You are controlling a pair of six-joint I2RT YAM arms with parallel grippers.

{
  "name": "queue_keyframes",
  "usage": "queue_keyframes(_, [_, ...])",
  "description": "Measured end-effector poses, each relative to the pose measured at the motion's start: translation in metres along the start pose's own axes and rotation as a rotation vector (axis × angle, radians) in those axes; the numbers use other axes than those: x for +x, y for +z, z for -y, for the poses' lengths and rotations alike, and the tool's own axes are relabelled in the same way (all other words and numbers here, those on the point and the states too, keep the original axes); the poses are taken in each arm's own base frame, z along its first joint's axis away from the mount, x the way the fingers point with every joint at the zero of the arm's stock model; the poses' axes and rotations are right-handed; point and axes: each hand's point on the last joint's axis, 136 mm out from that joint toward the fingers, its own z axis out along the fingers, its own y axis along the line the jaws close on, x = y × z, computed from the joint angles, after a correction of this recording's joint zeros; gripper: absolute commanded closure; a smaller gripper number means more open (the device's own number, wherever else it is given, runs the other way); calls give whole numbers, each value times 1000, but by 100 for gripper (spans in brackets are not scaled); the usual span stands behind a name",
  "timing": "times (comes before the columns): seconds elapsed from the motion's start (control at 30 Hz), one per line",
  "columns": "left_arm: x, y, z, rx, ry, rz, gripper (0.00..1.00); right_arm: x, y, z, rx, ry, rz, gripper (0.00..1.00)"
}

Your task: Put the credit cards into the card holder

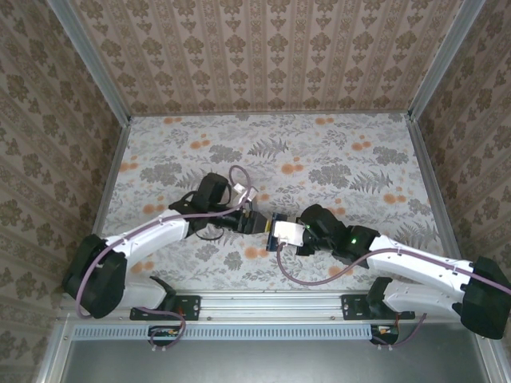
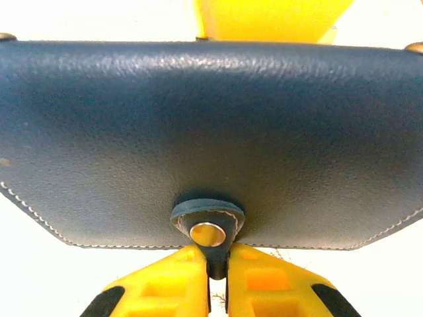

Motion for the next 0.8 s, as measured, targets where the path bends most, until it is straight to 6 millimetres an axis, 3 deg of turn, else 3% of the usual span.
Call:
queue_keyframes(0.13, [-9, -19, 10, 13, 23, 65, 18, 0, 0, 1, 8, 0, -3, 90])
queue_keyframes(0.3, [-1, -12, 16, 28, 28, 27, 25, -2, 3, 2, 12, -3, 3, 91])
queue_keyframes(0.4, [4, -3, 10, 14, 6, -4, 42, -6, 4, 4, 19, -4, 19, 90])
queue_keyframes(0.5, [7, 2, 4, -4, -24, -19, 71, -13, 4, 9, 39, -1, 50, 87])
queue_keyframes(0.57, [5, 2, 5, -1, -28, -14, 93, -15, 4, 11, 47, 5, 61, 76])
queue_keyframes(0.6, [4, 3, 5, 0, -28, -11, 100, -16, 4, 12, 54, 12, 66, 59])
queue_keyframes(0.7, [0, 3, 4, -10, -35, 7, 100, -19, 6, 18, 100, 57, 101, 29])
queue_keyframes(0.8, [-8, 1, 0, -33, -59, 46, 100, -17, 3, 24, 140, 147, 114, 23])
